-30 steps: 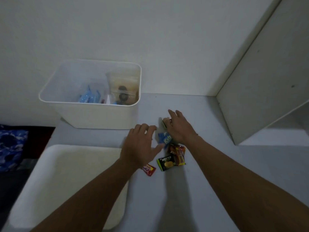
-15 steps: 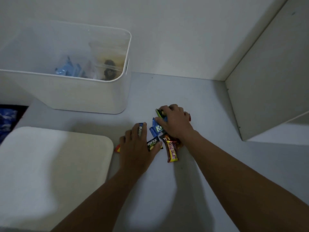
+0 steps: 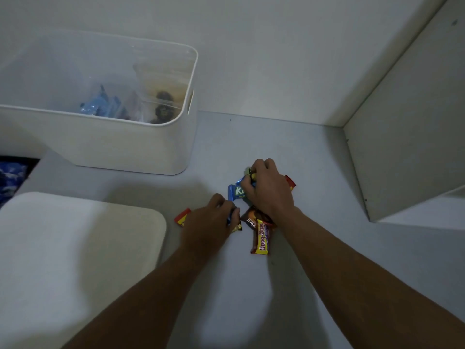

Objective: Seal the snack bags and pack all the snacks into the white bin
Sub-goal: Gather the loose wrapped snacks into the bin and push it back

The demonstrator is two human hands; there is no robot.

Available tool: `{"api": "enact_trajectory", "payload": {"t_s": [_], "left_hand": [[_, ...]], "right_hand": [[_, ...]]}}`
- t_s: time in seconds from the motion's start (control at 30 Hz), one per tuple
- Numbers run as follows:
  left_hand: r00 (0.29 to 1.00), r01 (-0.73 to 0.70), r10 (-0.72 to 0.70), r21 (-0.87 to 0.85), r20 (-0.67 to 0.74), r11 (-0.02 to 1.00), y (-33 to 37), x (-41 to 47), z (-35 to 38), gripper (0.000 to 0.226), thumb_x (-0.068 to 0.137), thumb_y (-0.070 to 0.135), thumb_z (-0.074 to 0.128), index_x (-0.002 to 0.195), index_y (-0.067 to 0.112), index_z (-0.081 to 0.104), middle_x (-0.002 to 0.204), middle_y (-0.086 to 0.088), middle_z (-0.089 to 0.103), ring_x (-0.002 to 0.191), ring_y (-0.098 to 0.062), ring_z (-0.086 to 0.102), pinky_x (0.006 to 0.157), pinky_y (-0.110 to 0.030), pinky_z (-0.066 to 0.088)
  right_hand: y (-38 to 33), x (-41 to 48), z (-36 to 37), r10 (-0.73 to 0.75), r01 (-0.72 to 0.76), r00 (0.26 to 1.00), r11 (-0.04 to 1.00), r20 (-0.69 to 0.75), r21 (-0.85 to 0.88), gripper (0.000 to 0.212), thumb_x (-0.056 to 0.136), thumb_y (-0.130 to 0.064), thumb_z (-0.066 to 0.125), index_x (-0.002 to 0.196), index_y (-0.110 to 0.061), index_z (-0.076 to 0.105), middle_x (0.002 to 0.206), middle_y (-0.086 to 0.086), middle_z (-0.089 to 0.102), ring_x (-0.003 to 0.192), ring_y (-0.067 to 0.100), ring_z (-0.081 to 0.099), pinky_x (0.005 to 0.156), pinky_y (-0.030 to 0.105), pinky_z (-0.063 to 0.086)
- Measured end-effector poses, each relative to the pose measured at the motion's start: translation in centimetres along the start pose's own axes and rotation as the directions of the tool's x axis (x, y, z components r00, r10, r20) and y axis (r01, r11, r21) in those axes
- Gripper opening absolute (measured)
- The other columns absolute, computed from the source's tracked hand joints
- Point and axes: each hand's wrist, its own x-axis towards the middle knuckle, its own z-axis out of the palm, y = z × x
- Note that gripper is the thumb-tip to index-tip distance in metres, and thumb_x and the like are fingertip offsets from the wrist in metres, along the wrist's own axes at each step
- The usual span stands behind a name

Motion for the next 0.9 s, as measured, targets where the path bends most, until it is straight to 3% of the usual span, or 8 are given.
{"api": "enact_trajectory", "payload": {"t_s": [0.13, 0.23, 0.43, 0.57, 0.7, 0.8, 0.9], "left_hand": [[0.998, -0.064, 0.064, 0.019, 0.002, 0.998, -0.4, 0.7, 0.1, 0.037, 0.093, 0.037, 0.042, 0.075, 0.018, 0.068, 0.073, 0.002, 0.057, 0.038, -0.017, 0.049, 0.039, -0.022, 0.025], [0.997, -0.076, 0.076, 0.014, -0.026, 0.997, -0.5, 1.5, -0.4, 0.03, 0.088, 0.037, 0.054, 0.067, 0.018, 0.066, 0.065, 0.003, 0.056, 0.035, -0.016, 0.048, 0.039, -0.02, 0.024], [0.987, -0.04, 0.005, -0.217, -0.162, 0.975, 0.1, 3.1, -3.0, 0.03, 0.088, 0.036, 0.059, 0.068, 0.015, 0.067, 0.062, 0.003, 0.059, 0.041, -0.015, 0.05, 0.037, -0.024, 0.041], [0.966, -0.094, 0.021, -0.272, -0.258, 0.958, 0.3, 5.4, -7.9, 0.025, 0.086, 0.032, 0.065, 0.067, 0.015, 0.066, 0.062, 0.002, 0.058, 0.046, -0.013, 0.048, 0.041, -0.024, 0.04], [0.948, -0.051, -0.033, -0.253, -0.315, 0.966, -0.5, 8.3, -14.5, 0.03, 0.085, 0.033, 0.061, 0.061, 0.016, 0.061, 0.06, 0.002, 0.056, 0.047, -0.016, 0.049, 0.042, -0.031, 0.042], [0.938, -0.003, -0.088, -0.26, -0.335, 0.966, -2.7, 10.7, -19.6, 0.028, 0.085, 0.032, 0.061, 0.062, 0.017, 0.061, 0.06, 0.002, 0.057, 0.049, -0.015, 0.05, 0.048, -0.033, 0.044], [0.916, 0.08, -0.19, -0.304, -0.354, 0.949, -5.9, 13.2, -23.9, 0.029, 0.086, 0.034, 0.059, 0.063, 0.016, 0.062, 0.062, 0.0, 0.06, 0.054, -0.018, 0.054, 0.054, -0.033, 0.046]], "right_hand": [[0.1, 0.2, -1.0, 0.073, -0.072, 0.997, 0.995, -0.013, 0.071, 0.02, 0.089, -0.027, 0.06, 0.09, -0.008, 0.054, 0.086, 0.005, 0.05, 0.069, 0.023, 0.052, 0.059, 0.033, 0.043], [0.4, 0.5, -2.0, 0.122, -0.115, 0.991, 0.986, -0.051, 0.117, 0.021, 0.088, -0.027, 0.063, 0.084, -0.008, 0.053, 0.08, 0.005, 0.052, 0.068, 0.022, 0.052, 0.058, 0.032, 0.041], [-0.3, 1.0, -5.5, 0.185, -0.177, 0.982, 0.975, -0.047, 0.137, 0.022, 0.086, -0.03, 0.063, 0.08, -0.01, 0.056, 0.077, 0.004, 0.055, 0.069, 0.019, 0.052, 0.054, 0.029, 0.037], [-2.7, 1.5, -8.7, 0.209, -0.2, 0.976, 0.972, -0.066, 0.123, 0.022, 0.085, -0.031, 0.062, 0.076, -0.012, 0.055, 0.073, 0.001, 0.055, 0.066, 0.018, 0.054, 0.05, 0.027, 0.038], [-7.1, 3.0, -13.0, 0.217, -0.204, 0.972, 0.97, -0.095, 0.131, 0.022, 0.083, -0.03, 0.061, 0.073, -0.012, 0.054, 0.069, 0.0, 0.055, 0.062, 0.018, 0.055, 0.046, 0.026, 0.035], [-11.6, 4.9, -16.1, 0.208, -0.185, 0.971, 0.964, -0.113, 0.189, 0.022, 0.084, -0.03, 0.061, 0.075, -0.01, 0.056, 0.07, 0.003, 0.058, 0.054, 0.023, 0.061, 0.036, 0.035, 0.049], [-16.5, 7.1, -18.2, 0.194, -0.157, 0.97, 0.961, -0.149, 0.227, 0.023, 0.082, -0.033, 0.062, 0.076, -0.012, 0.056, 0.071, 0.004, 0.06, 0.052, 0.025, 0.062, 0.035, 0.042, 0.053]]}}
